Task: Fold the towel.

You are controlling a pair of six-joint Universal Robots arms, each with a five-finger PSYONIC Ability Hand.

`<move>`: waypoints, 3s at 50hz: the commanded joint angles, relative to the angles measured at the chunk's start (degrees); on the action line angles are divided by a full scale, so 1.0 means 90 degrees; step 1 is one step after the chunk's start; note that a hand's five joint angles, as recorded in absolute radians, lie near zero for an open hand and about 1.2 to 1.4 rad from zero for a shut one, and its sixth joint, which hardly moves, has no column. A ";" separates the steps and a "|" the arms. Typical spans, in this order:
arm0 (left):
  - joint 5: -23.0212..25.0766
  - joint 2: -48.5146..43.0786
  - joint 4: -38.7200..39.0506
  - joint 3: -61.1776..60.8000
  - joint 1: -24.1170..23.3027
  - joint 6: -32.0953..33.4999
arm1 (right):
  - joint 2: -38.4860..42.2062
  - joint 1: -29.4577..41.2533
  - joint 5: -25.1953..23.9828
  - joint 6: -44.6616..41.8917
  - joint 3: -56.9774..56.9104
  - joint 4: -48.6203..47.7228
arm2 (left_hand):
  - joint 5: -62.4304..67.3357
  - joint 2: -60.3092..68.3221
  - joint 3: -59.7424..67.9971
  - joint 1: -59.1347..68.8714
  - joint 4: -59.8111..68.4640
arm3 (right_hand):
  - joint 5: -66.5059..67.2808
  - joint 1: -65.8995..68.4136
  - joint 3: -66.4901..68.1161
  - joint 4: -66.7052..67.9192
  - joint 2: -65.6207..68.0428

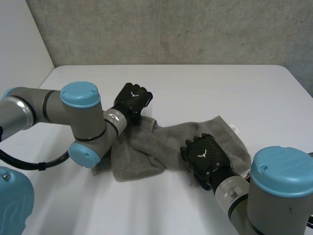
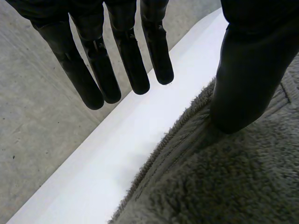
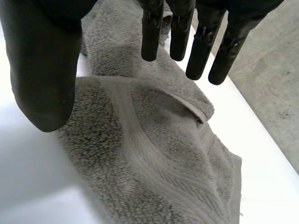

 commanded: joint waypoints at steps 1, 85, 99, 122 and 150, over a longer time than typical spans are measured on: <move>0.0006 -0.0367 0.0023 0.0212 -0.0004 0.0017 | 0.0157 0.0021 -0.0023 -0.0014 -0.0021 -0.0062 | -0.1659 -0.0646 -0.0605 -0.0643 -0.0698 | 0.0033 -0.0264 -0.0220 -0.0158 -0.0223; -0.0287 0.3899 0.0462 -0.4855 0.1959 -0.2229 | 0.0315 -0.2645 -0.3851 -0.1451 -0.1946 0.3054 | -0.2815 -0.1801 -0.1760 -0.1798 -0.1853 | 0.0951 0.0653 0.0697 0.0759 0.0694; 0.0854 0.4750 0.1078 -0.5393 0.1793 -0.0581 | -0.1316 -0.2577 -0.3267 0.2209 -0.0803 0.1354 | -0.3080 -0.2066 -0.2025 -0.2063 -0.2118 | -0.0451 -0.0748 -0.0704 -0.0642 -0.0707; 0.1159 0.4409 0.0570 -0.5862 0.2075 0.1208 | -0.0869 -0.0857 0.0016 0.1434 0.0358 0.0583 | -0.3023 -0.2010 -0.1969 -0.2007 -0.2062 | -0.0715 -0.1012 -0.0968 -0.0906 -0.0971; 0.1188 0.3569 0.0687 -0.6126 0.3062 0.1208 | -0.0849 -0.1492 -0.0257 0.0592 0.1375 -0.0277 | -0.3042 -0.2029 -0.1988 -0.2026 -0.2081 | -0.0434 -0.0731 -0.0687 -0.0625 -0.0690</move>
